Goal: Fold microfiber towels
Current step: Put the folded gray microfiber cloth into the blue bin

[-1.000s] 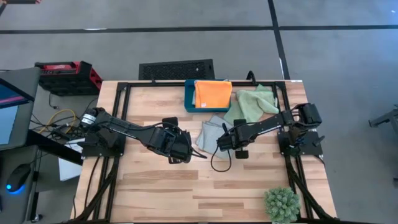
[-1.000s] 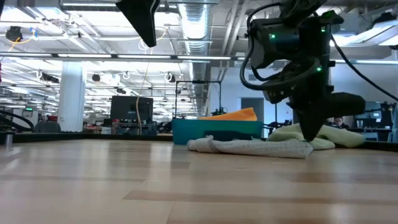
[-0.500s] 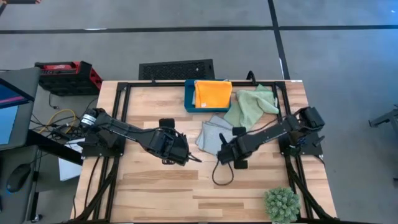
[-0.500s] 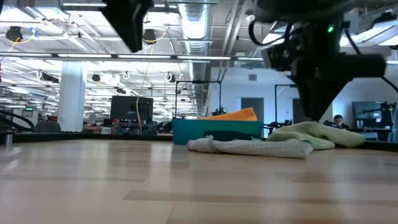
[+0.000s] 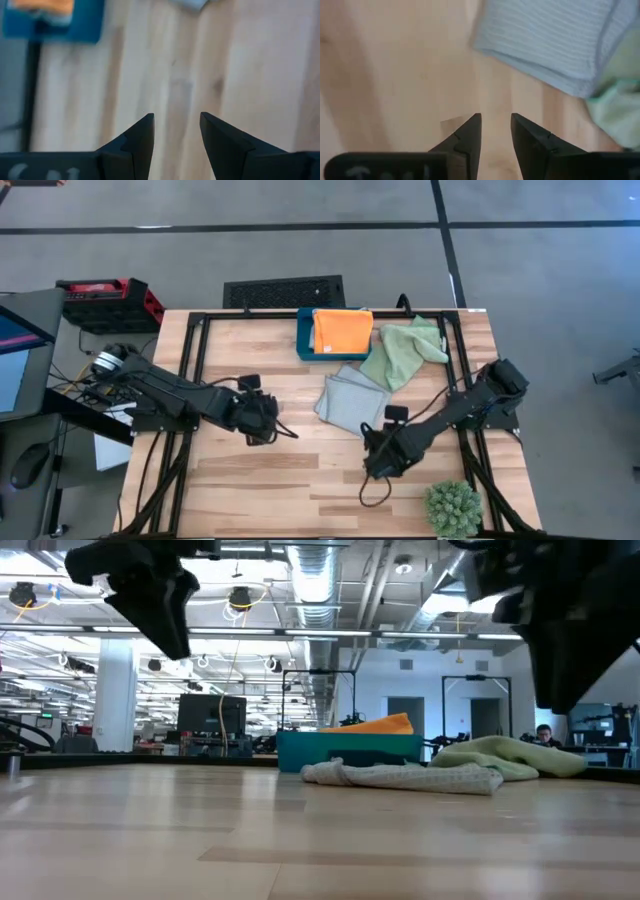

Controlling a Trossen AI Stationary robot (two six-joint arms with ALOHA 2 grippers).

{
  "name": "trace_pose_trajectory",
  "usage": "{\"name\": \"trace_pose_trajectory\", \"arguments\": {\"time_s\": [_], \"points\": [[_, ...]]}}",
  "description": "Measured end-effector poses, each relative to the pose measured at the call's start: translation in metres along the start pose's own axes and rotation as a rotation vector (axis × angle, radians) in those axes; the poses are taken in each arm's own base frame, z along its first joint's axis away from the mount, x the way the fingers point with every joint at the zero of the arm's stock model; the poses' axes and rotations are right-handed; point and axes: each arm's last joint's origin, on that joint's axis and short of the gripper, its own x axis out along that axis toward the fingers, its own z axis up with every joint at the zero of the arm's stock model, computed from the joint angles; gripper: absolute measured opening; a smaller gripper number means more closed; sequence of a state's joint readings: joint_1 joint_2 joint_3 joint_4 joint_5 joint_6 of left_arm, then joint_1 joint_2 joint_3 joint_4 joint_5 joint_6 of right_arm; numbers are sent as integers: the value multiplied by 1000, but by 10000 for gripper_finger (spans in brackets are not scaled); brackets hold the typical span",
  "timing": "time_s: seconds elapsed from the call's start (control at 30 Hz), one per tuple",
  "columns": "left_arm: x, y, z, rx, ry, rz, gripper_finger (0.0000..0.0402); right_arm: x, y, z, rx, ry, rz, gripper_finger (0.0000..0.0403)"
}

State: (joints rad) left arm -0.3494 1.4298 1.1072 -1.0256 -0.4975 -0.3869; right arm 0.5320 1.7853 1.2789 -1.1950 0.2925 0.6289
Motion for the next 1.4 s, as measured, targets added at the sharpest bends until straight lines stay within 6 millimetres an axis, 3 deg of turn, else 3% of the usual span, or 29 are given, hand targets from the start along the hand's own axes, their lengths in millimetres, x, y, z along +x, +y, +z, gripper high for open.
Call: {"name": "trace_pose_trajectory", "arguments": {"time_s": [0.2,0.5,0.77,1.0,1.4], "points": [[21,-19,-4,15,-177,-120,153,-7,22,-1,-47,-140,51,127],[39,-36,-2,172,-415,-149,153,-6,43,4,-145,-324,125,127],[63,-45,3,361,-419,-76,153,4,30,15,-41,-317,123,127],[91,-47,8,408,-376,-34,153,8,19,30,26,-339,170,133],[99,-36,14,379,-379,-99,153,30,3,28,49,-273,115,198]]}}
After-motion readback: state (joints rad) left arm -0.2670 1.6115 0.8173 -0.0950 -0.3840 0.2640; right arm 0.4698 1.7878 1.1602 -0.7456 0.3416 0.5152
